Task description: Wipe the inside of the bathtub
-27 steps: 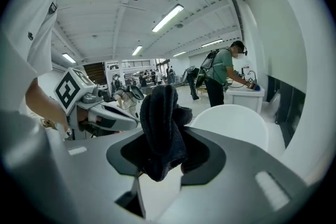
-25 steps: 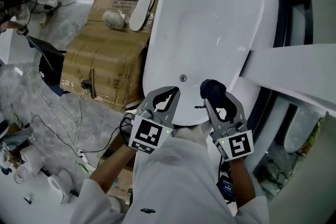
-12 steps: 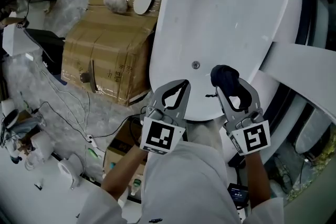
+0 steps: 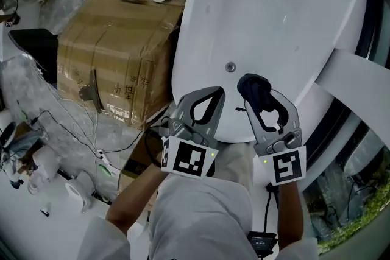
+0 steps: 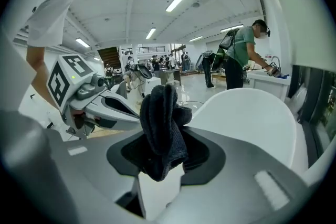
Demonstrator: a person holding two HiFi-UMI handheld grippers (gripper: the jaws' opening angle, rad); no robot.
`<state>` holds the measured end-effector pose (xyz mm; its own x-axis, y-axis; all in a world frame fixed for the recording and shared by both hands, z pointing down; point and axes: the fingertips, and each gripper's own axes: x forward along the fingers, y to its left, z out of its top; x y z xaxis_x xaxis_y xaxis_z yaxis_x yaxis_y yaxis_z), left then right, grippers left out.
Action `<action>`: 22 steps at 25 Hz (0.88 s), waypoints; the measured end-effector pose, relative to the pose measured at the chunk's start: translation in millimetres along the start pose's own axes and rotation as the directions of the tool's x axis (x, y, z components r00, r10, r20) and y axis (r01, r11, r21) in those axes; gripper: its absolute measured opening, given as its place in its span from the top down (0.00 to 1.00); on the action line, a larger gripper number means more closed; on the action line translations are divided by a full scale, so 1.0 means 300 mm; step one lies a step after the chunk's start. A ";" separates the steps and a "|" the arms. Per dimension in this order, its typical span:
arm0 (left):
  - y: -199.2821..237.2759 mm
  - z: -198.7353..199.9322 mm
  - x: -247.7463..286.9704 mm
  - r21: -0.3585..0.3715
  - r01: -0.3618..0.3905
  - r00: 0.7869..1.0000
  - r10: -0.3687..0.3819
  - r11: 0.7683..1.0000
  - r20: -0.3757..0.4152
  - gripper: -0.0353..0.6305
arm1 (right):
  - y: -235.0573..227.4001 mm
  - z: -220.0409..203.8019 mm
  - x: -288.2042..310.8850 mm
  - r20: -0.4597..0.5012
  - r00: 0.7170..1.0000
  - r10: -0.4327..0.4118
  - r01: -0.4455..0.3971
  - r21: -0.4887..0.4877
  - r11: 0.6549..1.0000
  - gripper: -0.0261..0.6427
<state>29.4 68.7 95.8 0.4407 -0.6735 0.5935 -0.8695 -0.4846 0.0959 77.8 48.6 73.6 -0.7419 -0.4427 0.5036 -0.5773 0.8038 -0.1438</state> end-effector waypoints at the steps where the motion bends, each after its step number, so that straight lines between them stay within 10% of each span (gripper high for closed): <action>1: 0.006 -0.025 0.010 -0.004 0.001 1.000 -0.001 1.000 -0.004 0.95 | -0.003 -0.014 0.020 0.002 1.000 -0.007 0.007 0.003 1.000 0.73; 22: 0.151 -0.432 0.343 -0.196 -0.027 0.998 0.016 0.980 -0.059 0.95 | -0.177 -0.398 0.429 -0.027 0.997 -0.066 0.068 0.092 0.993 0.73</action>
<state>6.5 49.8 264.7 0.4126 -0.6469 0.6413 -0.9081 -0.3471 0.2342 53.7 -3.6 247.6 -0.6929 -0.4834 0.5351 -0.6551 0.7320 -0.1871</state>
